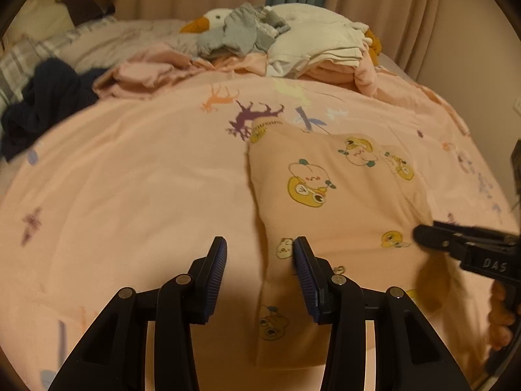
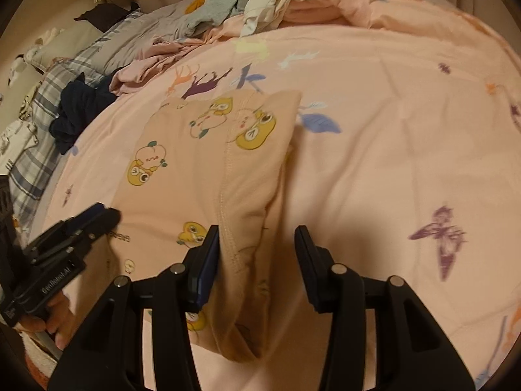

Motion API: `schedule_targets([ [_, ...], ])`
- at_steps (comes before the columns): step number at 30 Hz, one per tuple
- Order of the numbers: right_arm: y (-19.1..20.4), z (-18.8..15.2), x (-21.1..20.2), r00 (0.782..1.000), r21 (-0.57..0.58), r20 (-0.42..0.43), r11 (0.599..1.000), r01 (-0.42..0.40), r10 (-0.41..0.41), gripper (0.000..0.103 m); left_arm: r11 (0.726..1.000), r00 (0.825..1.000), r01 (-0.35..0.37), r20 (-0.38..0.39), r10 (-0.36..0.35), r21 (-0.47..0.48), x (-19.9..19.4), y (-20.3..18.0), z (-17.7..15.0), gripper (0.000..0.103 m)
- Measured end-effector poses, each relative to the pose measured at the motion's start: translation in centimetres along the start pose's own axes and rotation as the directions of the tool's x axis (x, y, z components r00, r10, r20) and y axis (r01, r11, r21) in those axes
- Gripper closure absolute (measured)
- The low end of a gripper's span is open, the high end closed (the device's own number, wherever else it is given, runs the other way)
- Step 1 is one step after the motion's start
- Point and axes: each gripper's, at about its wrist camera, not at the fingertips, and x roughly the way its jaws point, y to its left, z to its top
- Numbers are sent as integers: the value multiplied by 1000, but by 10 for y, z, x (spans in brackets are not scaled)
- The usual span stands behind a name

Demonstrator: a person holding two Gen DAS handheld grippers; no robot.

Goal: Fold small clothes
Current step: 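Open both grippers and release the folded garment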

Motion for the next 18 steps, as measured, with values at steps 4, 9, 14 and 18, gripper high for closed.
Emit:
schedule_targets([
  [4, 2, 0, -1, 1000, -18, 2, 1000, 23, -23, 64, 999, 1000, -22, 16, 21, 47, -3, -4, -1, 63],
  [9, 9, -3, -7, 999, -22, 21, 999, 38, -38, 74, 999, 998, -38, 43, 36, 33, -13, -1, 1, 76],
  [14, 20, -4, -30, 996, -42, 83, 998, 40, -36, 93, 1000, 995, -4, 100, 3, 11, -37, -4, 3, 82],
  [18, 29, -7, -53, 987, -51, 150, 997, -51, 58, 95, 998, 994, 54, 92, -56, 19, -44, -9, -5, 83],
])
